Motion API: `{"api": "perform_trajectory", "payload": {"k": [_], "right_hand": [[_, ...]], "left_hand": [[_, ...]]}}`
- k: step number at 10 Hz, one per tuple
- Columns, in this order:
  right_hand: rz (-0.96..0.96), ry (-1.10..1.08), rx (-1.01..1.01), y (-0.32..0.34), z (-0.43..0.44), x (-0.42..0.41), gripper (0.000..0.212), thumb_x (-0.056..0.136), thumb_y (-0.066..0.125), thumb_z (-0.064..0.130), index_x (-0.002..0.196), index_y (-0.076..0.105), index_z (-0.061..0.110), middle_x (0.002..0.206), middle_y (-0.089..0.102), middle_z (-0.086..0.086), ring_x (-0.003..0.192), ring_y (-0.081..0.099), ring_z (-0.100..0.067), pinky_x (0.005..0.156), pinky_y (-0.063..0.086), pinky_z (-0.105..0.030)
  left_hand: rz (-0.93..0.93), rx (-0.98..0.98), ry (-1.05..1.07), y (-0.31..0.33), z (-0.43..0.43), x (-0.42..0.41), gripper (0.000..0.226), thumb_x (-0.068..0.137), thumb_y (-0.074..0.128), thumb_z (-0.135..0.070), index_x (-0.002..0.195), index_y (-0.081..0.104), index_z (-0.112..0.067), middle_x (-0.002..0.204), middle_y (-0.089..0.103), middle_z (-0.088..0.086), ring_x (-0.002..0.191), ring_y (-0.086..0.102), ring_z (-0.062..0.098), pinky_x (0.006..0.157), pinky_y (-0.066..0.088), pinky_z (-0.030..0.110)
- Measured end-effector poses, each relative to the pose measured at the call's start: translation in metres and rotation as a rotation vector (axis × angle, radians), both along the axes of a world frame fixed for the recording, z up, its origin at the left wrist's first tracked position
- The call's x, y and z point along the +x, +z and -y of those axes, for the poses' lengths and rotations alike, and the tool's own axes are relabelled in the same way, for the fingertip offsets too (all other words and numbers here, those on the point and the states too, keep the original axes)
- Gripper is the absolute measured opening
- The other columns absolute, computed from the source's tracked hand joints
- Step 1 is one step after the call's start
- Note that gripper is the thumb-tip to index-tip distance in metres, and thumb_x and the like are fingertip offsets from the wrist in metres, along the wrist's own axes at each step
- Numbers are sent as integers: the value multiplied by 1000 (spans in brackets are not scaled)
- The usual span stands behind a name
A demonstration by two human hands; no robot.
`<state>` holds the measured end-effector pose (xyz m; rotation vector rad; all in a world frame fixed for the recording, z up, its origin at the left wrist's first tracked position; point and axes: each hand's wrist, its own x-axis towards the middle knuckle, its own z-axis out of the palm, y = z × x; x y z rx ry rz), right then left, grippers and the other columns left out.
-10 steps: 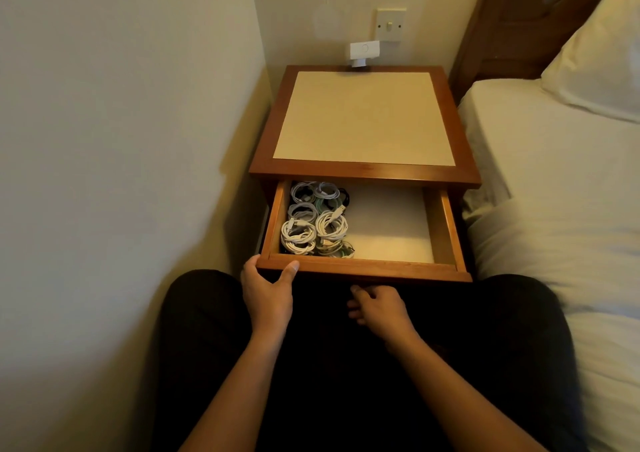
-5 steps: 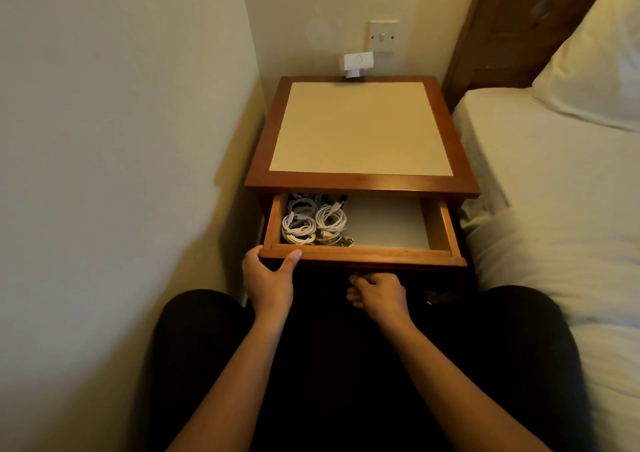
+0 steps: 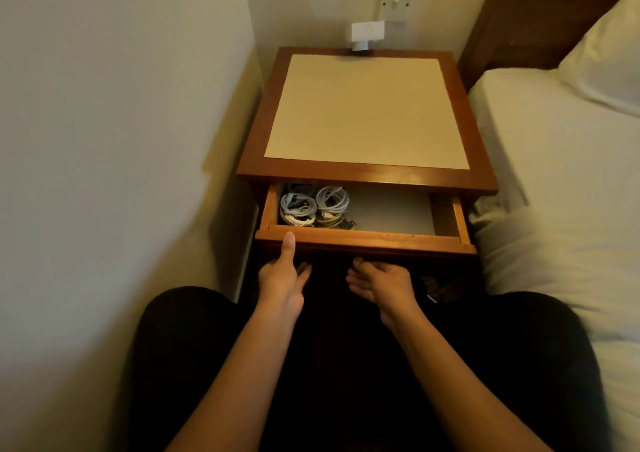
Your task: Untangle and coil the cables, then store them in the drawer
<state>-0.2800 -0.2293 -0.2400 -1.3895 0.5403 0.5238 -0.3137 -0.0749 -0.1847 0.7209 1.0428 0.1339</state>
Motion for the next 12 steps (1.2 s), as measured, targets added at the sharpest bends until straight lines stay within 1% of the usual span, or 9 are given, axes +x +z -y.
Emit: {"api": "perform_trajectory", "payload": {"k": [1,2,5,6,7,9,10,11,12], "right_hand": [[-1,-12,14,-5,-2,8,14,94,74,17,98,71,4,93,78,-17,85,78,-26,75,63,-36],[5,-2,3,-7,-3,20,15,94,74,18,98,72,4,92,78,-16,83,79,-24,75,63,-35],[56,-39,-66,-5,-19,85,17,94,75,23,99,71,7,91,79,-10,82,78,-18,81,65,-37],[58,-23,-74,-9,-21,105,17,94,76,22,98,71,7,92,79,-11,82,79,-18,81,65,-38],[74,-25,-93,-7,-25,120,19,94,76,24,102,70,8,93,78,-9,82,78,-16,81,65,-36],[90,-8,-126,-4,-27,133,22,94,75,25,108,71,9,93,78,-7,82,78,-15,82,65,-36],[112,-13,-146,-2,-26,128,20,96,73,27,108,71,11,92,78,-5,83,77,-14,83,64,-36],[137,-1,-174,-1,-27,124,20,98,70,26,112,71,12,94,77,-2,84,77,-12,84,64,-35],[188,57,-250,1,-24,116,26,98,68,25,123,69,15,103,74,2,88,75,-10,86,63,-35]], "left_hand": [[14,0,53,0,-2,10,57,96,67,-28,144,45,-7,142,49,13,127,52,31,107,51,46],[-4,13,17,-3,-6,22,60,97,66,-29,147,42,-7,144,48,13,134,49,33,108,50,47],[84,-78,-104,-20,-34,76,66,101,59,-37,156,30,-15,151,44,19,127,57,38,107,48,54],[124,-139,-82,-32,-39,94,68,104,49,-45,161,22,-18,158,35,20,132,52,40,102,46,57],[174,-192,-46,-35,-40,107,70,105,46,-47,162,18,-17,161,30,21,137,48,41,109,40,60],[176,-211,-7,-29,-38,120,63,108,44,-38,160,21,-11,158,32,21,137,46,41,113,38,59],[179,-177,-62,-29,-38,116,63,107,46,-37,160,22,-14,156,37,20,133,52,38,111,40,57],[184,-109,-152,-24,-40,109,62,107,48,-35,159,25,-11,154,40,20,134,52,36,110,40,52],[158,-41,-236,-15,-43,105,53,107,47,-30,155,33,-10,152,44,18,136,50,36,112,38,51]]}}
